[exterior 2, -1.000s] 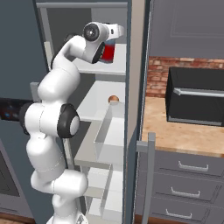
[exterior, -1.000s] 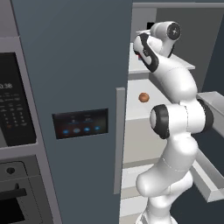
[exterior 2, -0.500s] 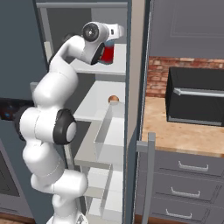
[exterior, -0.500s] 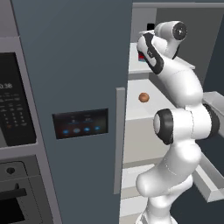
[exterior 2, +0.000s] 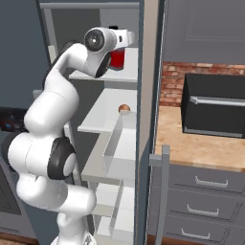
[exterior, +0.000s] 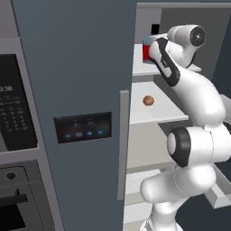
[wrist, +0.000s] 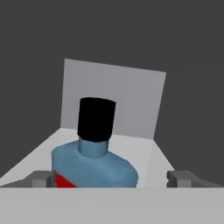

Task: Place the liquor on the top shelf of the fridge to keep it out of children's reach, and place the onion and pear on lower shelves for easy access.

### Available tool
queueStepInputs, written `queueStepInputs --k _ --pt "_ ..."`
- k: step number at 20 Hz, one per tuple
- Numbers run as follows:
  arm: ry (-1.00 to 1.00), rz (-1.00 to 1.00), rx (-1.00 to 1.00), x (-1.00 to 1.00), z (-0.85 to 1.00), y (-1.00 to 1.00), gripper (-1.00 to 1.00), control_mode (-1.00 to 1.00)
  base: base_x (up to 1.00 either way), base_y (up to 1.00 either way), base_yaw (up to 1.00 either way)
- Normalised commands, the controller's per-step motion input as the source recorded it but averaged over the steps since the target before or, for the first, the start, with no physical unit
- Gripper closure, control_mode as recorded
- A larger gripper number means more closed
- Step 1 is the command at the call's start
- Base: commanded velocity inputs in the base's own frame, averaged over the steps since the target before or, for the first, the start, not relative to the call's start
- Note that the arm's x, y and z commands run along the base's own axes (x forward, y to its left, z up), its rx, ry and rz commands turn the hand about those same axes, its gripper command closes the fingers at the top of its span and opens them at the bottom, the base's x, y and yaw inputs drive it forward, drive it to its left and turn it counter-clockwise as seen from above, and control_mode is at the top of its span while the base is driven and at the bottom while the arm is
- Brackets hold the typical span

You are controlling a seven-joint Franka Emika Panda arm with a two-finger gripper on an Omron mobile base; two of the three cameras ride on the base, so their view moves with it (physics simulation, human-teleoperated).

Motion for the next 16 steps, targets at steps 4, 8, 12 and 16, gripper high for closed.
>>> queueStepInputs --k 4,8,12,16 --pt "0.0 -0.02 -0.03 -1.0 -0.08 0.0 -1.0 -1.0 0.0 0.0 0.0" --pt "0.06 -0.12 -0.02 -1.0 -0.01 0.04 -1.0 -1.0 0.0 0.0 0.0" --pt "0.06 -0.22 0.01 -1.0 0.0 0.16 -1.0 -1.0 0.0 0.0 0.0" --pt "0.07 -0.25 0.1 -1.0 -0.04 0.19 -1.0 -1.0 0.0 0.0 0.0"
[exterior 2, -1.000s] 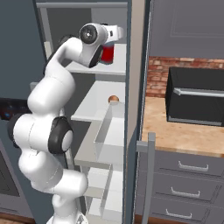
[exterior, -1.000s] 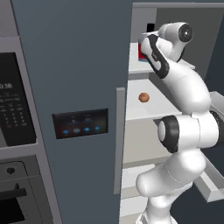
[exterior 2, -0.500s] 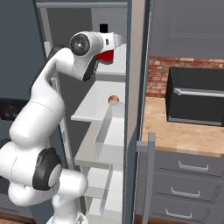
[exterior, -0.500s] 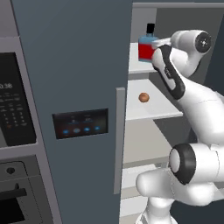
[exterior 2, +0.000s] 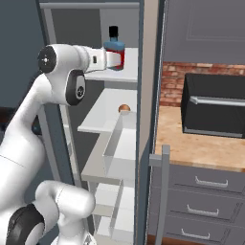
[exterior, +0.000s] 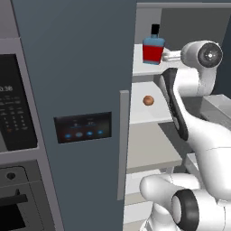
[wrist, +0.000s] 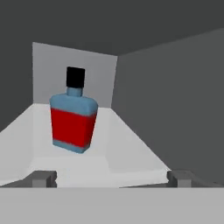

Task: Place the liquor on the top shelf of the fridge to keep it out of children's reach, and place the onion and pear on lower shelves for easy access.

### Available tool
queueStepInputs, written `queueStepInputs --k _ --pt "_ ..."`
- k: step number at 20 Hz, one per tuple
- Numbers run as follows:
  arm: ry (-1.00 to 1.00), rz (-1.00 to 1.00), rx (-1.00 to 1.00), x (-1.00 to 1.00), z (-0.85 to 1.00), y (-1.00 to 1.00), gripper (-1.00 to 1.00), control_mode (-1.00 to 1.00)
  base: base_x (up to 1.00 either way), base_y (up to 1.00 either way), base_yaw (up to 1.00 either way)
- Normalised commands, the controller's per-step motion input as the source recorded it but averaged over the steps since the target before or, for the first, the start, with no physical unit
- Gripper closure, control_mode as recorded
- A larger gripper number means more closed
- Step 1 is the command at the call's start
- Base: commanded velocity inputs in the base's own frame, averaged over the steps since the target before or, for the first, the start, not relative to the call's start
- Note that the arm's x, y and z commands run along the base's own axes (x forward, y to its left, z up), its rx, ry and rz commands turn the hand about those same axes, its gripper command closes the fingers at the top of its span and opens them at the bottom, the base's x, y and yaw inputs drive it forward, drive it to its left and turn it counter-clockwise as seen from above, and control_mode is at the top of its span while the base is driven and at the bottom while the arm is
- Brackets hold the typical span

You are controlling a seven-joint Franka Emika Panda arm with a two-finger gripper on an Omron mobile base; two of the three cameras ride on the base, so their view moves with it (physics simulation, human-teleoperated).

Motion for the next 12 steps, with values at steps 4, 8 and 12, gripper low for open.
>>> queueStepInputs --k 4,8,12 --pt "0.08 -0.21 0.16 -1.0 -0.16 0.11 -1.0 -1.0 0.0 0.0 0.0" --pt "0.12 -0.08 0.2 -0.91 -0.09 0.01 -1.0 -1.0 0.0 0.0 0.0" --pt "0.17 0.03 0.12 -0.7 -0.17 0.0 -1.0 -1.0 0.0 0.0 0.0"
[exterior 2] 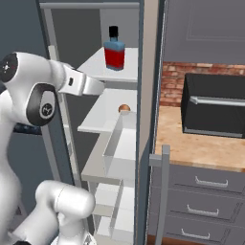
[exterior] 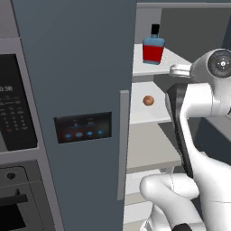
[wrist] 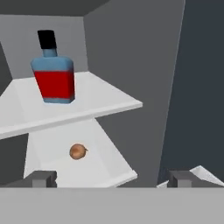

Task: Place the liquor on the top shelf of the fridge to keep it out of children's reach, and place the onion and pear on lower shelves for easy access.

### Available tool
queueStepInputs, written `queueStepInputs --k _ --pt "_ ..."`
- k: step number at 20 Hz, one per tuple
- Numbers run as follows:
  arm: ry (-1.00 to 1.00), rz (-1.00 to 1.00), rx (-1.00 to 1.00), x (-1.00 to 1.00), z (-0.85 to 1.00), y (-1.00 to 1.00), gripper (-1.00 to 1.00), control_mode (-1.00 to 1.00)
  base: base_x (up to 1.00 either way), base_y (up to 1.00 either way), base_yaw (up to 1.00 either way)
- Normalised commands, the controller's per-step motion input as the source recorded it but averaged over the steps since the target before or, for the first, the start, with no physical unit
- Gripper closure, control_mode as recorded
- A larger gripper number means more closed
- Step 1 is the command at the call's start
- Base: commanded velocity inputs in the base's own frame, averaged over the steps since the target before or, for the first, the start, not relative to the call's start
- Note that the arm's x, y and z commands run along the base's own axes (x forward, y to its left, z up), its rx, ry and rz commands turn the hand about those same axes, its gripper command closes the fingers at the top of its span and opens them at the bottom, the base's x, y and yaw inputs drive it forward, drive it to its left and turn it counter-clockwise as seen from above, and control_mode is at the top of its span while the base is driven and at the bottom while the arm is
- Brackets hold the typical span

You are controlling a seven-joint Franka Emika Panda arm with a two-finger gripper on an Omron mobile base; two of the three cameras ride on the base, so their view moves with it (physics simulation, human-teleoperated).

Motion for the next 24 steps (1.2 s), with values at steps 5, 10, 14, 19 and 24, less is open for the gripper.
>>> queueStepInputs --k 5,10,14,19,24 --pt "0.16 0.16 0.01 -0.48 -0.24 0.04 -1.0 -1.0 0.0 0.0 0.0" --pt "0.13 0.17 0.0 -0.34 -0.21 0.28 -1.0 -1.0 0.0 0.0 0.0" --pt "0.03 0.13 -0.01 -0.23 -0.16 0.41 -1.0 -1.0 0.0 0.0 0.0" --pt "0.0 0.1 -0.01 -0.04 -0.08 0.3 -1.0 -1.0 0.0 0.0 0.0" --pt "0.01 0.1 0.0 -0.06 -0.09 0.25 -1.0 -1.0 0.0 0.0 0.0"
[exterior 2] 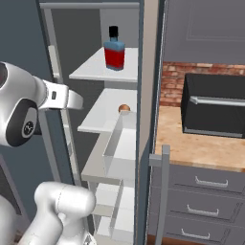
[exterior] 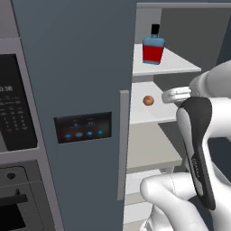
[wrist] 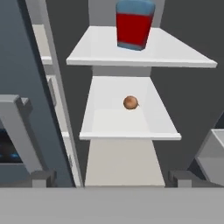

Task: Place the liquor on the top shelf of the fridge to keep it out of children's reach, and place the onion and pear on lower shelves for easy access.

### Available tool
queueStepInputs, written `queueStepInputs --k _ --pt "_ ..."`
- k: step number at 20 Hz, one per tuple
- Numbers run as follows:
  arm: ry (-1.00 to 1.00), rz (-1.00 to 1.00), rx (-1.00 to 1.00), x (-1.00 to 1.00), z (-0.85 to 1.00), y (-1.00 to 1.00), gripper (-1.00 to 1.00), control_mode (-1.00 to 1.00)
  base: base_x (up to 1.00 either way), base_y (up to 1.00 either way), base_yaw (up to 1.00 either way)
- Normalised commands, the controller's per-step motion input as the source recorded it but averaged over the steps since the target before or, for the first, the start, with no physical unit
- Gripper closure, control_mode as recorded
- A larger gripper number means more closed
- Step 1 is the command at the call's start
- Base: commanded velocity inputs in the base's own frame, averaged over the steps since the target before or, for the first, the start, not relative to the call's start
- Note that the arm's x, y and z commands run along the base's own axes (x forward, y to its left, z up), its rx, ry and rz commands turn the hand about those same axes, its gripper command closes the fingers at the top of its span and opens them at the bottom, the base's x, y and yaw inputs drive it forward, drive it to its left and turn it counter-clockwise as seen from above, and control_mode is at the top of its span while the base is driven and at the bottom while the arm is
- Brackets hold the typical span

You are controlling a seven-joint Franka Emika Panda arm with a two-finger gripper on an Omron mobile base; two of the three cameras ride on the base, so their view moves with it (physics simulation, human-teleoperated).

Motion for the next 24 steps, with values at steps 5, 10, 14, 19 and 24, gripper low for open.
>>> queueStepInputs --k 5,10,14,19,24 --pt "0.01 0.03 -0.01 -0.16 -0.04 0.04 -1.0 1.0 -0.28 0.0 0.0" --pt "0.0 0.0 0.0 0.0 0.0 0.0 -1.0 1.0 -0.99 -0.19 -0.02" --pt "0.0 0.0 0.0 0.0 0.0 0.0 -1.0 1.0 -0.97 -0.25 -0.06" --pt "0.0 0.0 0.0 0.0 0.0 0.0 -1.0 1.0 -0.64 -0.42 -0.1" --pt "0.0 0.0 0.0 0.0 0.0 0.0 -1.0 1.0 -0.11 -0.61 -0.45"
